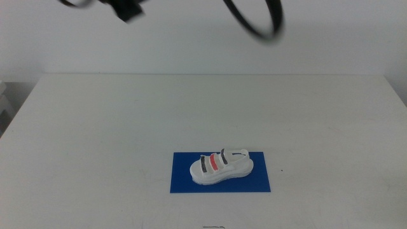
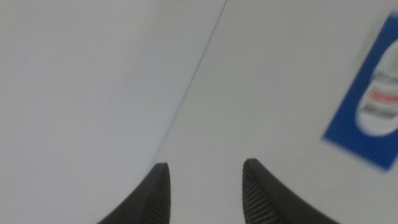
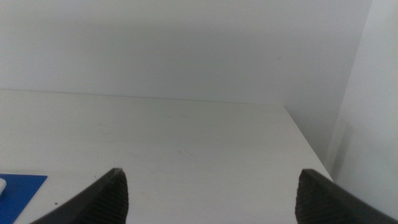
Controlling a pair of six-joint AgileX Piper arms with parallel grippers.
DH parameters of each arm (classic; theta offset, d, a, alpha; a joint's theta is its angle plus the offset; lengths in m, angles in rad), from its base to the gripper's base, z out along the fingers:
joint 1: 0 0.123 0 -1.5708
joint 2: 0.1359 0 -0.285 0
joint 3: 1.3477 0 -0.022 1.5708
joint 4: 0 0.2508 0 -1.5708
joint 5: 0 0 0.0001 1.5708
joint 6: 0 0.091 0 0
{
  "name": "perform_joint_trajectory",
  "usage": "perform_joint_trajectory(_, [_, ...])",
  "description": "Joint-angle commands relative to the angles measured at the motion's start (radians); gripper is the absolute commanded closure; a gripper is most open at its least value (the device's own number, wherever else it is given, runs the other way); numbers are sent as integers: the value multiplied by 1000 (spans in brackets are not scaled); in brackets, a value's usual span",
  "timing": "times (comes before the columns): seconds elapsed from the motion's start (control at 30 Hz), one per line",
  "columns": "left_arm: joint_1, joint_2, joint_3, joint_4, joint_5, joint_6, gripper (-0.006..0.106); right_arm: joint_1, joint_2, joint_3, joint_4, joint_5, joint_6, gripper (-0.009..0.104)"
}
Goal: Use one arm to grab the shoe from the table and place it on the mat.
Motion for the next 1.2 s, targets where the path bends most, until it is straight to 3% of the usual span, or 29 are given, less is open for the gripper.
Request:
perform_joint_trajectory(0.0, [78, -78, -26, -145, 56, -12, 60, 2, -19, -19, -9, -76, -4, 1])
perform_joint_trajectory(0.1, [167, -136, -25, -247, 54, -12, 58, 2, -19, -19, -9, -76, -4, 1])
perform_joint_trajectory(0.2, [226, -203, 10, -247, -4, -36, 51, 2, -19, -19, -9, -76, -4, 1])
perform_joint_trajectory(0.27, [270, -262, 92, -239, -122, -73, 42, 2, -19, -19, -9, -76, -4, 1])
perform_joint_trajectory(0.43, [399, -468, 487, -237, -621, -198, 6, 2, -19, -19, -9, -76, -4, 1])
perform_joint_trajectory(0.57, [494, -624, 826, -247, -927, -329, 7, 2, -19, -19, -9, -76, -4, 1])
perform_joint_trajectory(0.67, [562, -743, 1029, -254, -1021, -446, 7, 2, -19, -19, -9, -76, -4, 1])
perform_joint_trajectory(0.9, [656, -1002, 1388, -253, -1036, -630, 7, 2, -19, -19, -9, -76, -4, 1])
perform_joint_trajectory(1.17, [671, -1211, 1624, -253, -1038, -632, 7, 2, -19, -19, -9, -76, -4, 1])
